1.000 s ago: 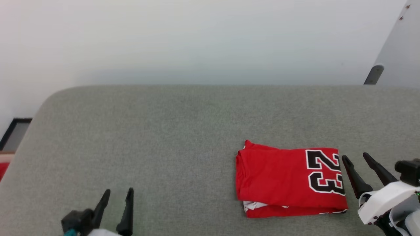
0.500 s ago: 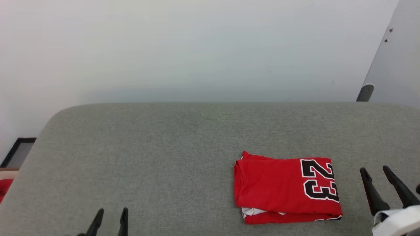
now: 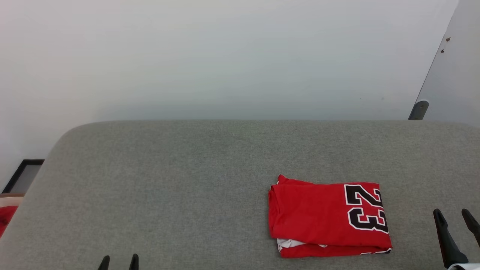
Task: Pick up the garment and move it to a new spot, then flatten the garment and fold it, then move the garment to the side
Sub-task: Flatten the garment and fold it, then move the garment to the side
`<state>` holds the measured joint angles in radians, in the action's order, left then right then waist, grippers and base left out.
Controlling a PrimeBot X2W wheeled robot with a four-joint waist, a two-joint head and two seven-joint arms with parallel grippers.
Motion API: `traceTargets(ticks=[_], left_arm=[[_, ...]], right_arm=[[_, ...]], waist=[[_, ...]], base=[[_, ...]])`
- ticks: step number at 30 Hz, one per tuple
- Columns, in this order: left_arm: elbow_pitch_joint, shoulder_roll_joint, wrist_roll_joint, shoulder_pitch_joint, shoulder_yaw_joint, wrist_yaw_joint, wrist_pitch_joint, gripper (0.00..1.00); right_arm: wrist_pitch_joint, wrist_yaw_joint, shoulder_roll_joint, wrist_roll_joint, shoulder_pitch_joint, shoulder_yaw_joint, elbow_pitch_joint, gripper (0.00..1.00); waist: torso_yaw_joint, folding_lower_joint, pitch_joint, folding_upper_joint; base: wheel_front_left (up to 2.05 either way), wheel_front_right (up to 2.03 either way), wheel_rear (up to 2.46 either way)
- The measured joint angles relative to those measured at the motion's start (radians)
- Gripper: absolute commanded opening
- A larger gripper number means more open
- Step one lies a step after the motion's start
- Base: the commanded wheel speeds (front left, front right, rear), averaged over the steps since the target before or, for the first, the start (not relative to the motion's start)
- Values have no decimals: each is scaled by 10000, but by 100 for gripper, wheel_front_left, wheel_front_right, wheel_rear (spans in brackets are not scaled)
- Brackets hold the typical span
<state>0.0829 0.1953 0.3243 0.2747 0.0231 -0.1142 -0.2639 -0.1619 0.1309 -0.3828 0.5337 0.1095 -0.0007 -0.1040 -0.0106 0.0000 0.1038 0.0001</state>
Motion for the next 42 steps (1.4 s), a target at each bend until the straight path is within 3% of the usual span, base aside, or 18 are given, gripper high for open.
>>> traceTargets(ticks=[24, 30, 37, 42], left_arm=[[-173, 73, 81, -274, -278, 107, 84, 100], [-111, -73, 174, -560, -445, 132, 82, 100], [94, -301, 100, -1092, -798, 69, 38, 100], [186, -441, -15, -1918, -851, -17, 25, 100]], right_arm=[[752, 0, 734, -372, 235, -451, 752, 100], [2462, 0, 79, -460, -511, 105, 571, 100], [5386, 0, -1160, 121, -2433, 959, 422, 100], [7743, 0, -1593, 568, -3942, 1116, -408, 100]], waist=[[-205, 0, -191, 0], [-382, 0, -399, 0], [-692, 0, -913, 0], [-870, 0, -1625, 0]], base=[[0, 0, 0], [0, 0, 0], [0, 0, 0], [0, 0, 0]])
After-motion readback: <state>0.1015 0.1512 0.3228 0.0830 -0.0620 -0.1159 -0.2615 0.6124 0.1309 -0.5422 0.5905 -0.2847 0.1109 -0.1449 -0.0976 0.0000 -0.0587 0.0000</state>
